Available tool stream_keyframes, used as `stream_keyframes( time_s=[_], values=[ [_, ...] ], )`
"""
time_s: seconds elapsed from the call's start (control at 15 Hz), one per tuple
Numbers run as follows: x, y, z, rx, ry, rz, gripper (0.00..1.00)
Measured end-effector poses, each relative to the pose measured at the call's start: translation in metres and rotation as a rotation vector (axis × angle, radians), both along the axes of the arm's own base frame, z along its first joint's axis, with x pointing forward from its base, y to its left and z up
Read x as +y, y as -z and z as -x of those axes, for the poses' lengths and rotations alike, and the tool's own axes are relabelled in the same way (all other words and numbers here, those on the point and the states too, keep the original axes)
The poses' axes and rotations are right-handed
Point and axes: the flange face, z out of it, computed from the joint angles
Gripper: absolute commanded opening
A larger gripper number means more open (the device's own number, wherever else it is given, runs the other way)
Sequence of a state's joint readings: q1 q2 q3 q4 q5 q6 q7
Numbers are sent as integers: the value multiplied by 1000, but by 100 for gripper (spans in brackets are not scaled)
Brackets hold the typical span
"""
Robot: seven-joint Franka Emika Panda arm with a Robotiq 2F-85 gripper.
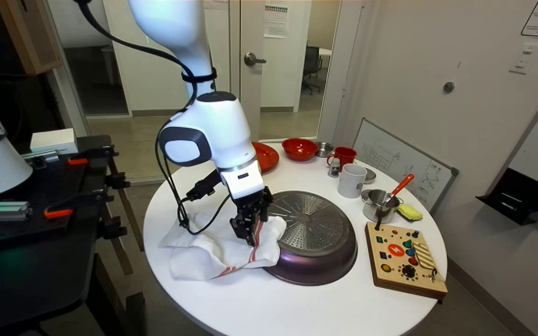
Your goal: Unfold the towel
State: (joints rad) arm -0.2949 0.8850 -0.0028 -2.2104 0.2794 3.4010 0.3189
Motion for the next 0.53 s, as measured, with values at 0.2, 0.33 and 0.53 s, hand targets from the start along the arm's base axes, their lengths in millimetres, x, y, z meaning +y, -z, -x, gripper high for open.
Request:
stream_keyframes(
  time_s=[0.2, 0.33, 0.53],
  values=[
    [1, 4, -2, 0, -1, -1, 21],
    [1, 5, -2, 1, -1, -2, 7],
    [1, 5, -2, 2, -1, -2, 1]
  ],
)
